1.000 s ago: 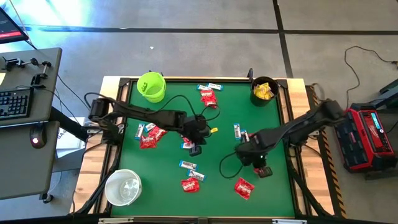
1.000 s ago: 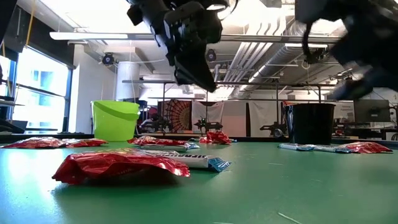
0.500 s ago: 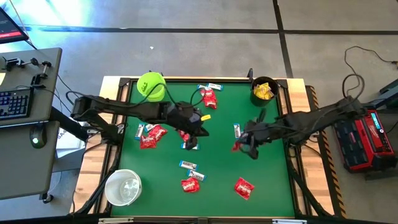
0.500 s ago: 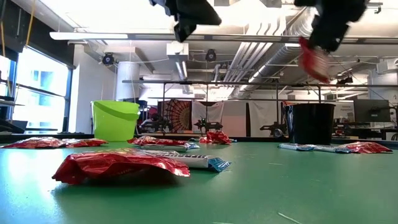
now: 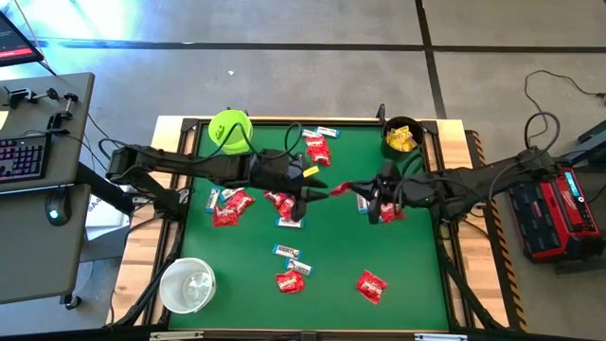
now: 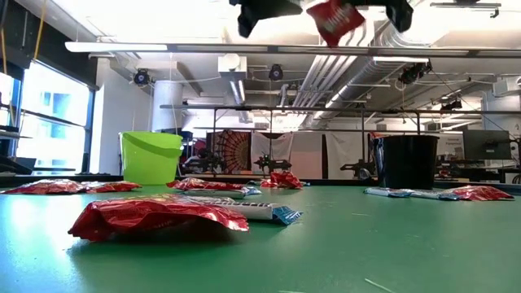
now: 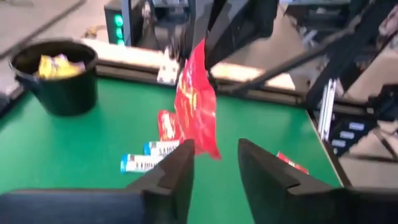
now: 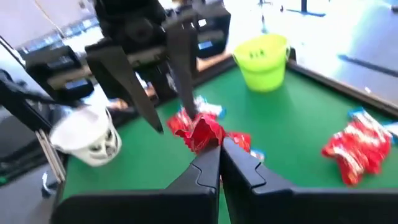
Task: Sort candy by brand, put in halloween buckets
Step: Put the red candy into the green bucket
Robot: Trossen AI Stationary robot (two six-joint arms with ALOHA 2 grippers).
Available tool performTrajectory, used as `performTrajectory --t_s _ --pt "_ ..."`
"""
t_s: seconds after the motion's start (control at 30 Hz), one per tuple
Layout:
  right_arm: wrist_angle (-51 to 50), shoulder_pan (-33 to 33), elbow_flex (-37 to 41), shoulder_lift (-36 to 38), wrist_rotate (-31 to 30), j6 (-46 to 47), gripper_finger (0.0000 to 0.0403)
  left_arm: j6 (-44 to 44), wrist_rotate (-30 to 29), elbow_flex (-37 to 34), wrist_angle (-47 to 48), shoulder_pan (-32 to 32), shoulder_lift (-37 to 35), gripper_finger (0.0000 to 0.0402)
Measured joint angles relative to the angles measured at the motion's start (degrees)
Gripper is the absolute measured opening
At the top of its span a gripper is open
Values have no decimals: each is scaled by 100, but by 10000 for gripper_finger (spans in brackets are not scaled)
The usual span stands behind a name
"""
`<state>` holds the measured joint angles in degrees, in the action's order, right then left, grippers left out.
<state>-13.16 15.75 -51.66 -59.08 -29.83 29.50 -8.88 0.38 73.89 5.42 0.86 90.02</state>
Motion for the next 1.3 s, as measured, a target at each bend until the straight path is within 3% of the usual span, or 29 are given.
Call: performTrajectory --t_s 0.33,0.73,0.87,1.17,1.3 --pt "711 0 0 5 -165 -300 0 9 -409 4 -676 0 0 194" --pt "1158 2 0 3 -192 -558 0 356 -418 4 -681 114 0 194" --pt "1172 2 -2 3 -192 -558 0 332 -426 4 -681 114 0 161" --pt "1177 2 -2 -8 -199 -544 0 162 -428 4 -655 105 -90 21" --pt "1111 2 -2 -8 -207 -628 6 155 -468 4 -612 54 -171 10"
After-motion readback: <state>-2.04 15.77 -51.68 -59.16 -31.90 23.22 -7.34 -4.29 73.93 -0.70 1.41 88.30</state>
